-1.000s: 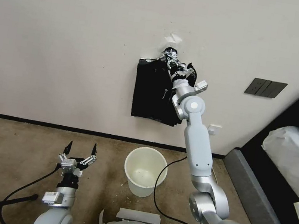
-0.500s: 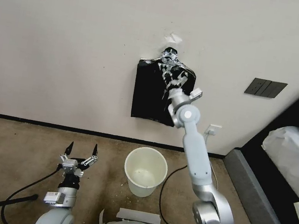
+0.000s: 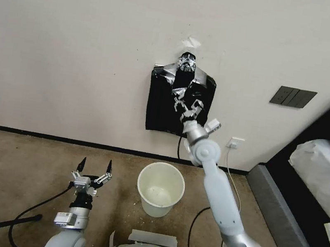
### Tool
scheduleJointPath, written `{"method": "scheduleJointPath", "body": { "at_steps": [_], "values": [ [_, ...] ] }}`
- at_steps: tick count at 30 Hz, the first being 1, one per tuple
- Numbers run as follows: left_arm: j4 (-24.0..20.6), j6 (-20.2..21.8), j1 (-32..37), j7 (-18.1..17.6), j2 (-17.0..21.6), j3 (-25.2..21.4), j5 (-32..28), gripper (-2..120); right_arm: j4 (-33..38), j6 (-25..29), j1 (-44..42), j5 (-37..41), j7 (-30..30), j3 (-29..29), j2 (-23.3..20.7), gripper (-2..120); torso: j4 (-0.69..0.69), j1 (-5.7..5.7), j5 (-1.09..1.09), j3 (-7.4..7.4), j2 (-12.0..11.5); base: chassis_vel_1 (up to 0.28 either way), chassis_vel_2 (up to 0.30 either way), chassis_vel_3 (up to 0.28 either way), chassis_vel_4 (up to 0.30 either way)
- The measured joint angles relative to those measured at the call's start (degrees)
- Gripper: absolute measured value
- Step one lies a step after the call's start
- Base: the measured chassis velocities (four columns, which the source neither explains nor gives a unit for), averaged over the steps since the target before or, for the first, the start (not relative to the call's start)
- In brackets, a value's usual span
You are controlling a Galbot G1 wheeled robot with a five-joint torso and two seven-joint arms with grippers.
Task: Place a trash bag onto the trash bin.
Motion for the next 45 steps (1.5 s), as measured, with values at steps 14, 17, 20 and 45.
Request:
{"method": "scheduleJointPath", "body": {
  "at_steps": [14,17,20,45],
  "values": [
    [-1.15,-0.11,0.22,-0.01,0.04,1.35,0.19,100,6.94,-0.38,-12.31,-6.11,-0.21,-0.46,-2.93,0,0.00,0.00,0.00,0.00,0.00,0.000,0.000,0.000,0.000],
    [-1.37,-0.12,0.16,-0.01,0.05,1.70,0.27,100,8.29,-0.40,-13.93,-7.25,-0.28,-0.42,-3.08,0,0.00,0.00,0.00,0.00,0.00,0.000,0.000,0.000,0.000],
    [-1.61,-0.12,0.20,0.02,0.07,2.00,0.40,100,9.62,-0.44,-15.67,-8.63,-0.42,-0.39,-3.39,0,-0.01,0.00,0.00,0.00,0.00,0.000,0.000,0.000,0.000],
    [-3.39,0.15,-0.07,0.12,1.83,4.18,0.76,100,12.95,1.40,-25.10,-21.99,-4.16,-2.01,-6.58,0,0.00,0.00,-0.01,0.01,0.00,0.000,0.000,0.000,0.000]
  ]
}}
